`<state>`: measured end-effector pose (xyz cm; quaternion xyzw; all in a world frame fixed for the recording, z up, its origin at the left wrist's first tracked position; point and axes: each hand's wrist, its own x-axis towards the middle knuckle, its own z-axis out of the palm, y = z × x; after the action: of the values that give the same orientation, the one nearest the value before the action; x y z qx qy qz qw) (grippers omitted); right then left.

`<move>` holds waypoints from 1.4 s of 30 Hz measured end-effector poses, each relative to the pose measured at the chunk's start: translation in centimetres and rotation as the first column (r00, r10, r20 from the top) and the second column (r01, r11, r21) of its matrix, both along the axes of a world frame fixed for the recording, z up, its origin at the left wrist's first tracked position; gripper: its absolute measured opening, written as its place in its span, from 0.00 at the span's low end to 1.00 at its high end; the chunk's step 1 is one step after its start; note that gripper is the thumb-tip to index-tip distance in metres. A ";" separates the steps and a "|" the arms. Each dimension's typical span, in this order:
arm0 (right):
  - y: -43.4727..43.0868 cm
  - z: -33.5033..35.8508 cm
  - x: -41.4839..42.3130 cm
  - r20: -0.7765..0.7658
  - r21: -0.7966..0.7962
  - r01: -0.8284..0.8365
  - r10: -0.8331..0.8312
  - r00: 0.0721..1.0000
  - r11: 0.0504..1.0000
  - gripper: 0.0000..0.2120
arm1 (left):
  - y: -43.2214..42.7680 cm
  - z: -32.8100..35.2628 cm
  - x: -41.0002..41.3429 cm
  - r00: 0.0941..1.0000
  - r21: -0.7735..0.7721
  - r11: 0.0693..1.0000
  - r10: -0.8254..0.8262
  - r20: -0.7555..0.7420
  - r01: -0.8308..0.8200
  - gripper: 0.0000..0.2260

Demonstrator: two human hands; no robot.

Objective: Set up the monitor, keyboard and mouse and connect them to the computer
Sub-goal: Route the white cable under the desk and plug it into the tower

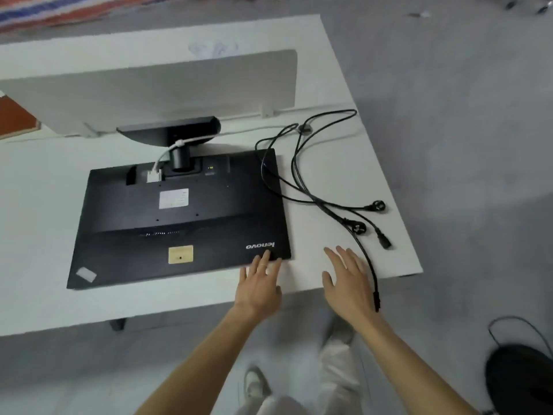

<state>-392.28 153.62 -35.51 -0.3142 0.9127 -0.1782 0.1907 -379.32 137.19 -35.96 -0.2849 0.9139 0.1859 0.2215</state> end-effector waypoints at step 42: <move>5.0 -45.3 6.0 0.061 -0.213 0.399 -0.395 0.917 0.892 0.22 | -1.5 -47.2 -9.1 0.972 0.061 0.997 -0.030 -0.232 0.045 0.27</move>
<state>-386.31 158.65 -80.78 -0.1393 0.9305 -0.3164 0.1213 -388.42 135.65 -83.13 -0.2367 0.9320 0.2436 0.1263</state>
